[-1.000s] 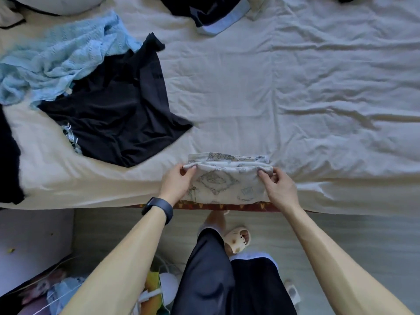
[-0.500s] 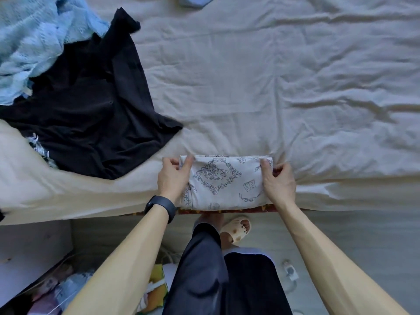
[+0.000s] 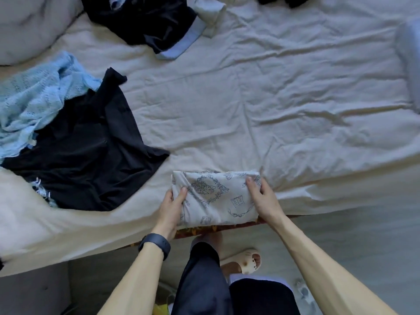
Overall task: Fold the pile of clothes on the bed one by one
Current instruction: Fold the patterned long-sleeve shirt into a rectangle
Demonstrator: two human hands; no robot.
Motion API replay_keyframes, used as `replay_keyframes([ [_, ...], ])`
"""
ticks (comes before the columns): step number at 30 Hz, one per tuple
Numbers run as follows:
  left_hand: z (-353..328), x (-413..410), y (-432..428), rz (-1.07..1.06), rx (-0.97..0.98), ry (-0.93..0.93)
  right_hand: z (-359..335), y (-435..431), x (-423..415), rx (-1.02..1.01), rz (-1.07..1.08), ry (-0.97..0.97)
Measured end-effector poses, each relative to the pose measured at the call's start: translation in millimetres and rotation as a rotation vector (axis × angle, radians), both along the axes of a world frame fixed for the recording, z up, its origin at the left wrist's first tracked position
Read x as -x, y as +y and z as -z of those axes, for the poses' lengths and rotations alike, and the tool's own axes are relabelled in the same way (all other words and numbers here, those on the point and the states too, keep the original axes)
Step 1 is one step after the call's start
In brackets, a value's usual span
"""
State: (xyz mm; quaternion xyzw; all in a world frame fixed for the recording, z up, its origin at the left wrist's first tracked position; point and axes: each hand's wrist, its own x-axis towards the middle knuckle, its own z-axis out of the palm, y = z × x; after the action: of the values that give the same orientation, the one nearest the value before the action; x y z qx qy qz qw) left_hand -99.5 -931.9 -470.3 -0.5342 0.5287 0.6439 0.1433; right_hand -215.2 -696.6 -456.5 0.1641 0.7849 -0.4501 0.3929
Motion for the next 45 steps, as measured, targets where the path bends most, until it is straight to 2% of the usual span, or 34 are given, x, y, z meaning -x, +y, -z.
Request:
replay_keyframes([
  [3, -43, 18, 10, -0.008, -0.001, 0.108, -41, 13, 4, -0.011, 0.05, 0.076],
  [6, -113, 43, 25, 0.064, 0.03, 0.26, -110, 37, 10, 0.043, 0.127, 0.199],
  [10, -240, 82, 60, 0.181, 0.195, 0.5, -215, 80, 21, 0.11, 0.281, 0.402],
  [15, -395, 124, 129, 0.325, 0.289, 0.813, -353, 139, 30, 0.162, 0.419, 0.719],
  [19, -478, 142, 177, 0.414, 0.444, 0.982, -434, 184, 28, 0.181, 0.494, 0.895],
  [21, -516, 147, 202, 0.443, 0.44, 1.042, -468, 209, 26, 0.137, 0.544, 0.986],
  [24, -562, 157, 236, 0.475, 0.292, 1.124, -511, 239, 22, 0.059, 0.589, 1.125],
  [26, -585, 162, 256, 0.503, 0.273, 1.165, -535, 257, 20, 0.018, 0.622, 1.212],
  [27, -594, 164, 265, 0.505, 0.323, 1.191, -546, 266, 19, -0.012, 0.637, 1.248],
  [30, -610, 176, 288, 0.453, 0.605, 1.266, -576, 291, 19, -0.126, 0.683, 1.313],
  [32, -617, 185, 299, 0.435, 0.71, 1.306, -589, 306, 23, -0.193, 0.732, 1.347],
  [36, -631, 211, 320, 0.485, 0.704, 1.355, -603, 333, 38, -0.279, 0.785, 1.403],
  [40, -640, 249, 344, 0.589, 0.67, 1.341, -608, 352, 61, -0.297, 0.797, 1.257],
  [42, -641, 271, 354, 0.612, 0.682, 1.335, -605, 359, 68, -0.171, 0.771, 1.156],
  [45, -647, 300, 371, 0.609, 0.643, 1.306, -591, 363, 71, 0.165, 0.758, 1.096],
])
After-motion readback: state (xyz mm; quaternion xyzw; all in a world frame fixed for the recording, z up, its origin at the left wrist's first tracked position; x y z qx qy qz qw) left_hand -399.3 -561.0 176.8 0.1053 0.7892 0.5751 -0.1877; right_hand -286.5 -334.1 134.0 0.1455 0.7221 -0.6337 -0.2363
